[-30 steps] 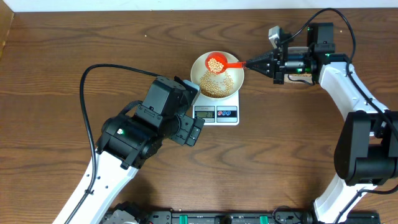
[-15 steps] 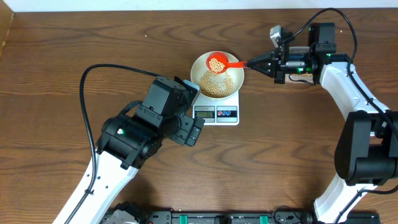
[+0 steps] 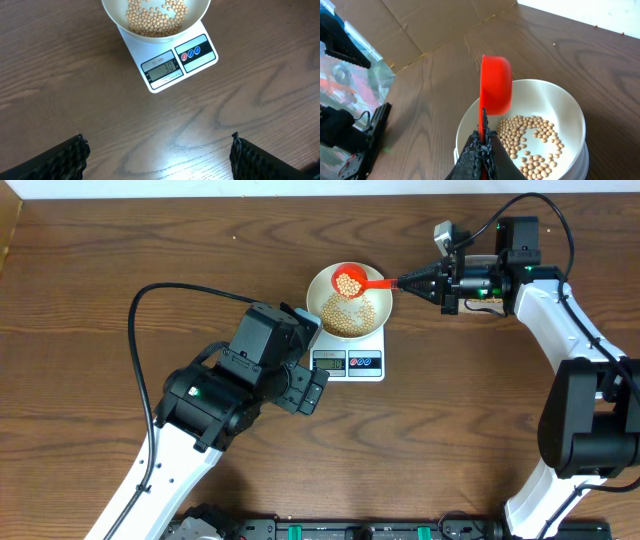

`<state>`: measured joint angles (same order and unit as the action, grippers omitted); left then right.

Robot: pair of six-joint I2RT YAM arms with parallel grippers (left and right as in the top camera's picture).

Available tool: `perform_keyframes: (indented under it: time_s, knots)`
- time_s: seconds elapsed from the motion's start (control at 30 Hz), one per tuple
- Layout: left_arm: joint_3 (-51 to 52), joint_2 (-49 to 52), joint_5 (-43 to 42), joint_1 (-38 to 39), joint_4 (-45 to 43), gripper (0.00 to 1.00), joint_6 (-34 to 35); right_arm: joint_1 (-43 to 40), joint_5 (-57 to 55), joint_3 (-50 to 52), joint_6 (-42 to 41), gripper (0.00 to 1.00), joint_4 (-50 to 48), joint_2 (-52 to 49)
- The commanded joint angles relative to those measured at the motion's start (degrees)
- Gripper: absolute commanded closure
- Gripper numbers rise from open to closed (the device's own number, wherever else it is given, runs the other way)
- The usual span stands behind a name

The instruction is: Scoop item into bowl and weigh 50g on scale

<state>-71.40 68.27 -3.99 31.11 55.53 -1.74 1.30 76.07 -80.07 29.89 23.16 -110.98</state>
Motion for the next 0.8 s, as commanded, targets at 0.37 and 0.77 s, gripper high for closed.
perform_keyframes:
  time_s: [0.37, 0.77]
  knots:
    - [-1.4, 0.3, -0.1, -0.3, 0.1, 0.08, -0.4, -0.1, -2.4, -0.1, 0.1, 0.99, 0.5, 0.1]
    - [-1.4, 0.3, -0.1, -0.3, 0.2, 0.08, -0.4, -0.1, -2.2, -0.1, 12.2, 0.99, 3.5, 0.1]
